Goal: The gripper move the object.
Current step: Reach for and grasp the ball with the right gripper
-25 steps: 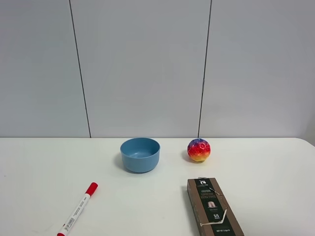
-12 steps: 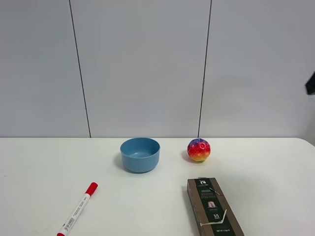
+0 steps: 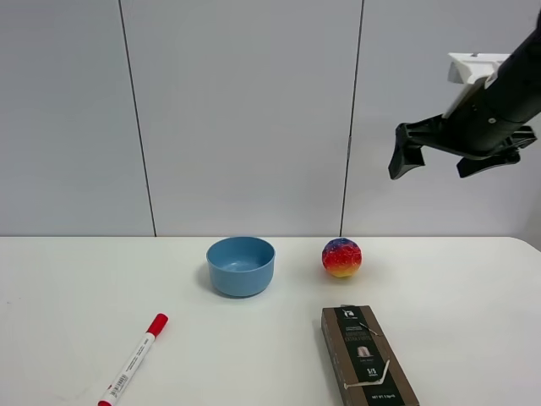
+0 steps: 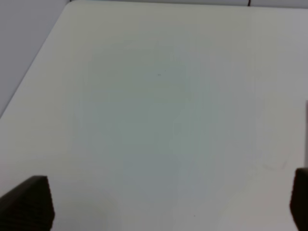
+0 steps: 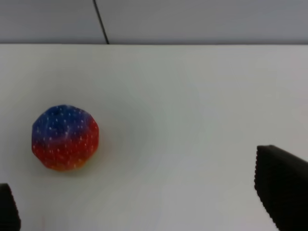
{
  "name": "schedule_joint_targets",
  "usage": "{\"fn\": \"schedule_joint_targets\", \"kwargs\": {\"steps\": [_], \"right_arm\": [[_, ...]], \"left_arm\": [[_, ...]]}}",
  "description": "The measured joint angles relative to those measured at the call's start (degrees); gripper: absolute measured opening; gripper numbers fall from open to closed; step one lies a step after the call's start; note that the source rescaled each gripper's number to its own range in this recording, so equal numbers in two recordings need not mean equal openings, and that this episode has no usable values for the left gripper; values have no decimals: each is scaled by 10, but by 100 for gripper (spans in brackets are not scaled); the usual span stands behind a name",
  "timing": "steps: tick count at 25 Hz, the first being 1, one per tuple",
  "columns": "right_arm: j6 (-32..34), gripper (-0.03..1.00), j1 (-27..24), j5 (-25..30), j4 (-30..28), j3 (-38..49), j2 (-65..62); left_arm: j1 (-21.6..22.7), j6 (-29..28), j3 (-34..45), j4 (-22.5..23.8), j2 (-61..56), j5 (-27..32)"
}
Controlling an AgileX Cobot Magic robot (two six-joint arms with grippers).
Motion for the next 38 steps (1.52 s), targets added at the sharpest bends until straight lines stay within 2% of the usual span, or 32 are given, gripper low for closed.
{"fn": "schedule_joint_targets", "kwargs": {"steps": [5,10,25,38], "right_arm": [[0,100,17,-29,0,-34,73],[0,100,28,-84,0,-36,125],[0,100,49,-190,0,-46,227],[0,100,74,-193,-3,-106,301]], "left_arm": [[0,0,0,0,0,0],[0,0,0,0,0,0],[0,0,0,0,0,0],[0,0,0,0,0,0]]}}
